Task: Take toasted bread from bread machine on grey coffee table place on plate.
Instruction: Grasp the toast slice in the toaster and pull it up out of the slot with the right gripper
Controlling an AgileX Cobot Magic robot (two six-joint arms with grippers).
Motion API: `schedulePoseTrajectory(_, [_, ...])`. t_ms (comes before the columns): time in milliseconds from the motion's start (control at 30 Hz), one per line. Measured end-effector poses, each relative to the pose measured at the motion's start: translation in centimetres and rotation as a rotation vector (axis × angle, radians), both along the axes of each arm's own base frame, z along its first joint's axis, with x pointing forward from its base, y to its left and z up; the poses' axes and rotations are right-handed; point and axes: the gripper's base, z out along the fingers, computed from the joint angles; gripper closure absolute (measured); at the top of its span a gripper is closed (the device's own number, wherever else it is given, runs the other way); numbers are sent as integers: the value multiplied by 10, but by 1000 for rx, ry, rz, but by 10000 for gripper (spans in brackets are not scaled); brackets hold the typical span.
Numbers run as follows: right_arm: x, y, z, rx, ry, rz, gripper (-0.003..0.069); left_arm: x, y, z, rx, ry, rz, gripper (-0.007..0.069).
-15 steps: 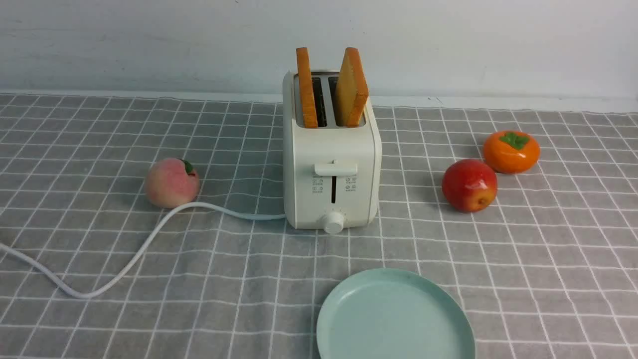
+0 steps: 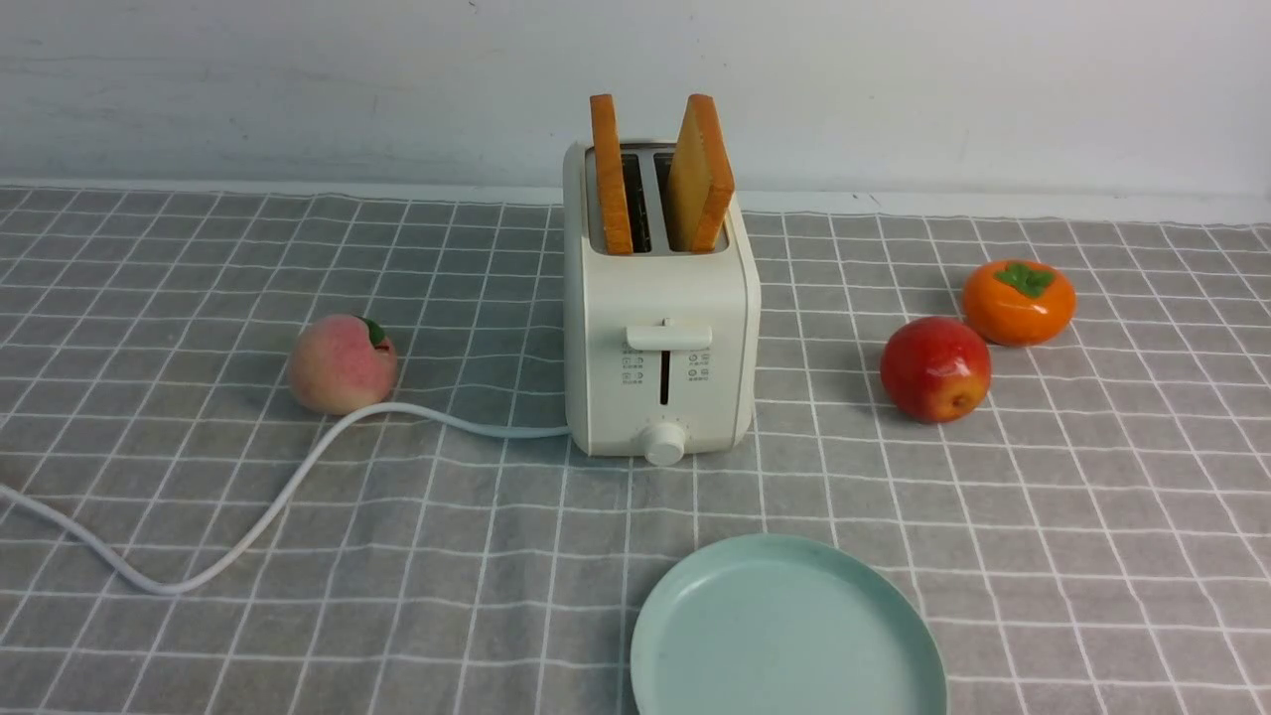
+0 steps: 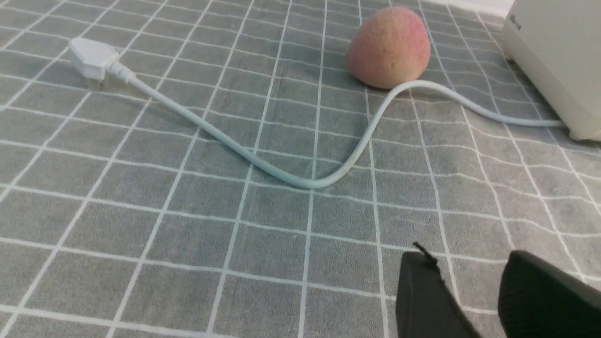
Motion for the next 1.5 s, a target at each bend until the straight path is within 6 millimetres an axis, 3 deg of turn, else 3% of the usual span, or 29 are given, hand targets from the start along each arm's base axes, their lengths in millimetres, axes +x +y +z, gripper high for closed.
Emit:
schedulePoseTrajectory(300, [2, -1, 10, -10, -111, -7, 423, 2, 0, 14, -30, -152, 8, 386])
schedulePoseTrajectory(567, [1, -2, 36, -34, -395, -25, 423, 2, 2, 34, -147, -374, 36, 386])
schedulePoseTrajectory(900, [0, -3, 44, -21, -490, -32, 423, 2, 3, 37, -189, -411, 46, 386])
schedulePoseTrajectory(1100, [-10, -5, 68, 263, -798, -23, 423, -5, 10, 59, -461, -670, 77, 386])
schedulePoseTrajectory(1200, [-17, -5, 85, 442, -888, 22, 423, -14, 14, 76, -590, -842, 55, 386])
schedulePoseTrajectory(1233, [-23, -4, 110, 536, -922, 56, 423, -22, 13, 100, -602, -929, 17, 386])
schedulePoseTrajectory(1300, [-27, -3, 132, 591, -931, 77, 423, -29, 12, 117, -592, -976, -8, 386])
schedulePoseTrajectory(1433, [-32, 1, 229, 612, -826, 87, 420, -48, 5, 211, -503, -1004, -77, 386])
schedulePoseTrajectory(1467, [-29, 1, 242, 594, -768, 68, 420, -50, 4, 232, -476, -983, -81, 386])
schedulePoseTrajectory(1500, [-26, 1, 245, 589, -747, 60, 420, -48, 3, 235, -470, -952, -77, 386])
